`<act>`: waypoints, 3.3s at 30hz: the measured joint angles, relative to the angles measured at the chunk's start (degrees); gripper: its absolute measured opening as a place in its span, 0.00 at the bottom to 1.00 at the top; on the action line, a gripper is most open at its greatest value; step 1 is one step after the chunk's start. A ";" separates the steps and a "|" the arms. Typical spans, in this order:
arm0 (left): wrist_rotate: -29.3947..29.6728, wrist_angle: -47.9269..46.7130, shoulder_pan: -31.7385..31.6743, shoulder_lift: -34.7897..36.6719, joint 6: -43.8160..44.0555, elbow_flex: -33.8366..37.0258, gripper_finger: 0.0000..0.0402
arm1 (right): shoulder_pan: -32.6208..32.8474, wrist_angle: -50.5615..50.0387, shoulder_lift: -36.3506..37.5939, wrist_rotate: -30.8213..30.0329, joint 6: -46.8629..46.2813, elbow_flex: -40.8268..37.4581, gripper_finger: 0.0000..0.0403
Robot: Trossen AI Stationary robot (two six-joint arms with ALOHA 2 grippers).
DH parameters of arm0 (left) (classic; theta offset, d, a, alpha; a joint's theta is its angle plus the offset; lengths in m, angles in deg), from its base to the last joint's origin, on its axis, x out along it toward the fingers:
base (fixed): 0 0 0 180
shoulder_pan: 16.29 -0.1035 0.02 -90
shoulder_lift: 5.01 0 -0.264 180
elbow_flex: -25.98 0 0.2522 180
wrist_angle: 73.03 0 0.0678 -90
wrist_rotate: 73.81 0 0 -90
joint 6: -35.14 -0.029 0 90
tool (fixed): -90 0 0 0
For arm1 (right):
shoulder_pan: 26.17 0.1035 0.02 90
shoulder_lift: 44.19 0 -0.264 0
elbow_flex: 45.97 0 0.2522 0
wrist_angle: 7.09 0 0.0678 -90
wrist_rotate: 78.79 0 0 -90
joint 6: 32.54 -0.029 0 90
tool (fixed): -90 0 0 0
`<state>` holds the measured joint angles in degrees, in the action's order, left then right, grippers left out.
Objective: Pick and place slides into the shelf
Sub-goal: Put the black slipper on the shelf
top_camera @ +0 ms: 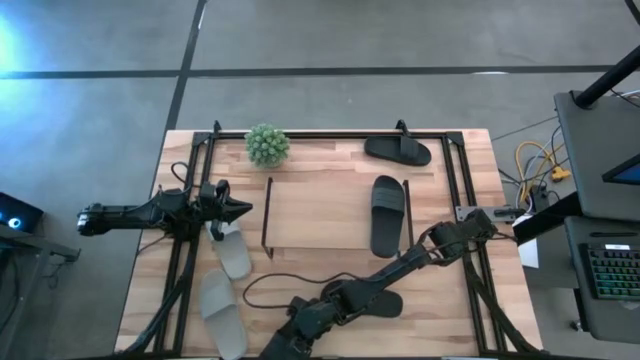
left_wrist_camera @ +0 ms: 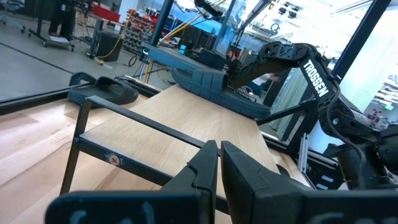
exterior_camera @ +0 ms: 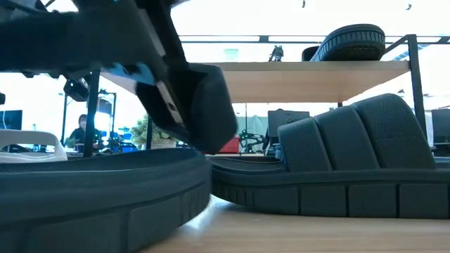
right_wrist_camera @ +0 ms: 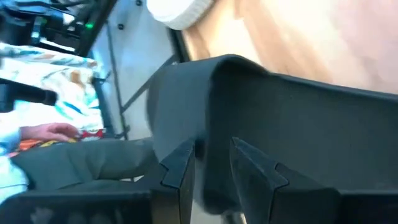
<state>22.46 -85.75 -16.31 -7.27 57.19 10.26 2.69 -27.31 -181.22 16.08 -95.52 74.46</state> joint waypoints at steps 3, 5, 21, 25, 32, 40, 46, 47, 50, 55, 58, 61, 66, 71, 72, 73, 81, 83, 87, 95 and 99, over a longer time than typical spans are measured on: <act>-0.01 0.00 0.01 0.02 0.00 0.00 0.02 | 0.02 1.59 0.00 1.47 0.02 0.22 0.23; -0.02 0.00 0.01 0.02 0.01 0.02 0.02 | 0.02 2.28 0.00 1.59 0.00 0.35 0.23; -0.02 0.00 0.01 0.04 0.01 0.00 0.02 | 0.02 4.70 0.00 0.98 -0.49 -1.71 0.23; -0.01 0.00 0.00 -0.01 0.02 0.01 0.02 | 0.02 5.04 0.00 1.02 -0.88 -1.90 0.23; -0.01 0.01 -0.01 0.00 0.01 0.00 0.02 | 0.01 7.30 0.00 1.02 -1.14 -1.90 0.23; -0.02 0.00 0.01 0.04 -0.01 0.00 0.02 | 0.00 6.39 0.00 1.01 -0.54 -1.90 0.23; -0.02 0.00 -0.02 0.01 0.01 0.00 0.02 | -0.11 -1.83 -0.02 -2.59 -3.39 -1.90 0.23; -0.01 0.00 -0.01 0.04 0.01 0.00 0.02 | -0.13 -3.29 -0.01 -3.28 -4.20 -1.92 0.23; -0.01 0.00 -0.01 0.04 0.00 0.00 0.02 | -0.16 -5.74 0.00 -5.53 -5.52 -1.89 0.23; 0.00 0.01 0.00 -0.04 0.01 0.01 0.02 | -0.17 -6.67 0.04 -9.04 -6.45 -1.86 0.23; 0.00 0.00 0.01 -0.02 0.00 0.00 0.02 | -0.33 -7.08 0.04 -11.82 -6.17 -1.86 0.23; 0.00 0.00 -0.01 0.02 0.02 0.00 0.02 | -0.70 -8.08 0.04 -13.98 -6.19 -1.44 0.22; -0.01 0.00 0.00 0.02 0.02 0.00 0.02 | -1.34 -15.33 0.04 -18.83 -6.51 1.09 0.19; 0.00 0.00 0.01 0.02 -0.01 0.00 0.02 | -1.67 -16.55 0.79 -22.09 -2.60 3.32 0.17; 0.00 0.00 0.00 0.02 0.01 0.00 0.02 | -1.67 -16.49 1.14 -22.10 -1.58 3.98 0.17; -0.01 0.00 -0.01 0.04 0.00 0.00 0.02 | -1.64 -16.51 1.50 -22.05 -0.73 4.66 0.17; -0.02 0.00 0.01 0.02 0.02 0.00 0.02 | -1.98 -17.00 2.75 -1.71 9.11 7.70 0.19; -0.02 0.00 -0.01 0.02 0.00 0.02 0.02 | -2.10 -16.37 2.60 4.70 10.63 7.65 0.19; 0.00 0.00 -0.02 0.02 0.00 0.00 0.02 | -2.22 -17.02 2.28 7.11 13.37 6.97 0.19; 0.00 0.00 -0.02 0.04 0.01 0.00 0.02 | -5.14 -16.99 2.27 9.44 12.61 6.82 0.39; 0.00 0.00 0.00 0.04 0.02 0.00 0.02 | -5.45 -17.18 2.32 11.37 15.51 6.82 0.51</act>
<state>22.46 -85.75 -16.31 -7.23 57.20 10.26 -2.76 -44.48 -178.90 27.45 -80.01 81.28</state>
